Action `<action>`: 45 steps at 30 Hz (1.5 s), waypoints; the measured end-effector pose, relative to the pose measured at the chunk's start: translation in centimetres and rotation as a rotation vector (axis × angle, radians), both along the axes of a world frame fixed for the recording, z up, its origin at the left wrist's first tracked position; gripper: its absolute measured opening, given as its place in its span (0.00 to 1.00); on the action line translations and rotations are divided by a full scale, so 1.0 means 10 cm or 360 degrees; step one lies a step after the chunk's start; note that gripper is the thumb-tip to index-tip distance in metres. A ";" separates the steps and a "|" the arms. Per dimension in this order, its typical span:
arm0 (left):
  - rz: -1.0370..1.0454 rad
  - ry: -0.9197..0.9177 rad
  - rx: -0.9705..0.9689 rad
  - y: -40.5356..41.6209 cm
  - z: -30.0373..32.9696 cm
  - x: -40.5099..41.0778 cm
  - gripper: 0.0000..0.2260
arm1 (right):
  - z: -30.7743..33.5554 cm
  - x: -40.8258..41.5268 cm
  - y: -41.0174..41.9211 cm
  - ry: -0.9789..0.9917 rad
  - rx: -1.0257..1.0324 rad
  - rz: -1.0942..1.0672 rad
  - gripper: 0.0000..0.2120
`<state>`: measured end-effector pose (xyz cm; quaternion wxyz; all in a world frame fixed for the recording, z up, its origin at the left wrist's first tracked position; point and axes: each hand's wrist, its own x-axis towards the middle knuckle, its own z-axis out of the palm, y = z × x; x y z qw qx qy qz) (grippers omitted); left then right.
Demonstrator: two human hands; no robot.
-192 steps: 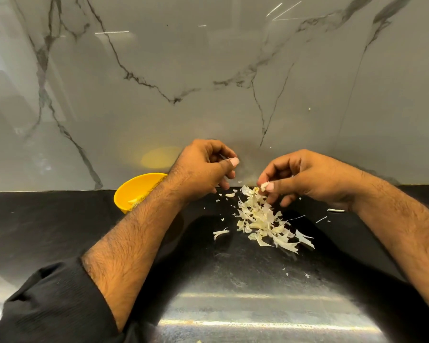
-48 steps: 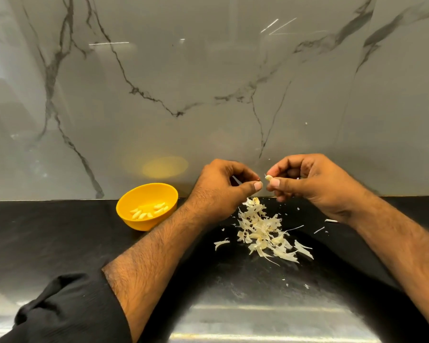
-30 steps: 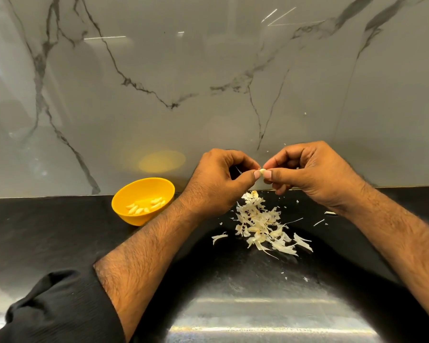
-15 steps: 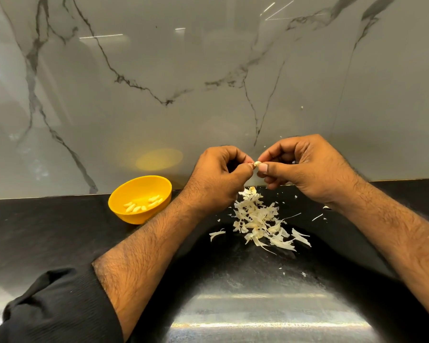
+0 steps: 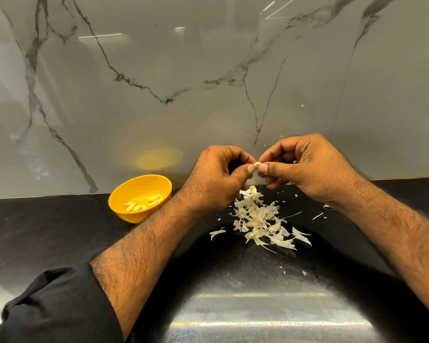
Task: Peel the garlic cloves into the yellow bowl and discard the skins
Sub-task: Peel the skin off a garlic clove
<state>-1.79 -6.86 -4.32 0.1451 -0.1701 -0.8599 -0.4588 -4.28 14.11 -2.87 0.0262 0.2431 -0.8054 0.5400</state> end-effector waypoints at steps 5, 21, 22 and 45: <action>0.0020 0.0021 -0.0126 0.00 0.02 0.01 0.03 | 0.00 0.01 -0.01 -0.0064 -0.0044 0.0035 0.06; -0.0153 -0.0221 0.0426 0.00 -0.03 0.00 0.05 | 0.02 0.03 -0.02 -0.0018 0.0079 -0.0059 0.04; -0.0139 -0.0190 0.0375 0.01 -0.03 0.00 0.05 | 0.02 0.02 -0.02 -0.0017 0.0099 -0.0072 0.04; 0.0196 0.0143 -0.0175 0.08 -0.04 0.01 0.05 | -0.01 0.06 -0.08 0.0408 0.0565 -0.0227 0.08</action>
